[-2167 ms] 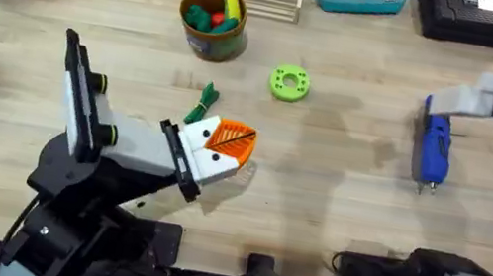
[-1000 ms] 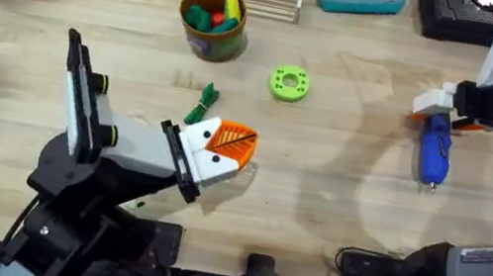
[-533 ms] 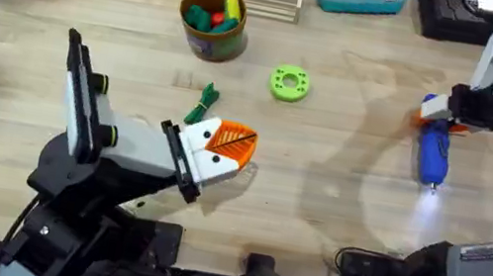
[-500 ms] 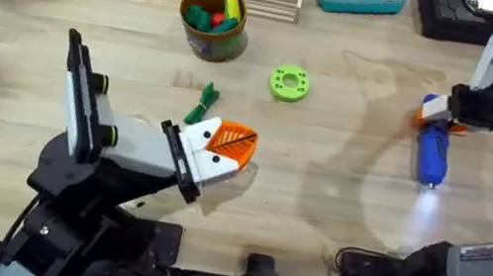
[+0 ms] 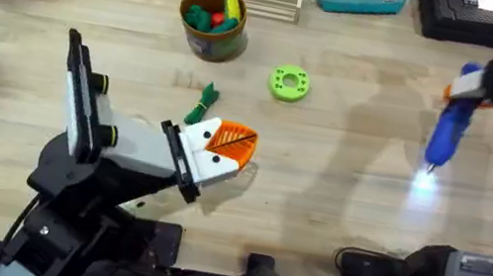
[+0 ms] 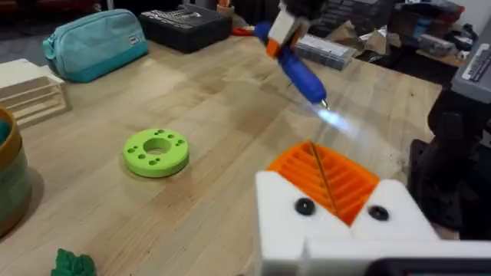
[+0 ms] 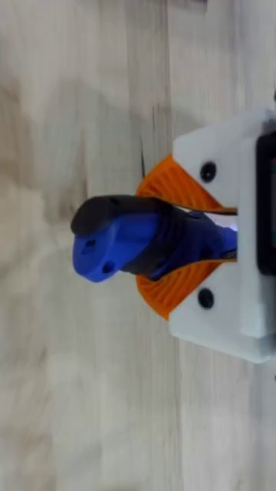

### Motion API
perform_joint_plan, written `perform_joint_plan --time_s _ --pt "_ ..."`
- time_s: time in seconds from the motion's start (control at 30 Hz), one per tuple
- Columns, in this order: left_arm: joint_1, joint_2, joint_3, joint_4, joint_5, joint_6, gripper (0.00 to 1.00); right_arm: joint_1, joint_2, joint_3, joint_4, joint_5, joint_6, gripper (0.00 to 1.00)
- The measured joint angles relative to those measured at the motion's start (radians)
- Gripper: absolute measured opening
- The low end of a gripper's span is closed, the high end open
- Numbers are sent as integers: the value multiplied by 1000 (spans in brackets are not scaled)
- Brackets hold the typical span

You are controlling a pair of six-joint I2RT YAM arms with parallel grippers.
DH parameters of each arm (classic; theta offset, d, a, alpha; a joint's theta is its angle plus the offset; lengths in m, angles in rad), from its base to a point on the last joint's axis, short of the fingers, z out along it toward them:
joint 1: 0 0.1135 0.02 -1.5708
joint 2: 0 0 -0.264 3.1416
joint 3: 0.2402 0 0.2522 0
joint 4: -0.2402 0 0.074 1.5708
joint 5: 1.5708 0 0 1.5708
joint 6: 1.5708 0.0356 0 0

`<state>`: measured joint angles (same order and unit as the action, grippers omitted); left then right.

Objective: Pick up the gripper from the table and insert it into the empty holder that is missing its gripper. Then pick up a screw, insert it into the mounting hole, and use the screwdriver to tighten it. Finally, clean up the table by picking up the vegetable and placing it into the bucket.

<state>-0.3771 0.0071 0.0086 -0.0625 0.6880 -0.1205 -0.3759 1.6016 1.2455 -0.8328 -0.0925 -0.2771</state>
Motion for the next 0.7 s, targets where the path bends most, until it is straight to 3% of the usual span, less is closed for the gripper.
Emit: perform_joint_plan --time_s 0.23,0.47,0.7 --pt "0 0 0 0 0 0 5 0 -271 20 16 -34 0 235" --pt "0 0 0 0 0 0 5 8 -406 -5 40 -235 0 227" --pt "0 0 0 0 0 0 5 144 -518 -180 266 -426 59 220"
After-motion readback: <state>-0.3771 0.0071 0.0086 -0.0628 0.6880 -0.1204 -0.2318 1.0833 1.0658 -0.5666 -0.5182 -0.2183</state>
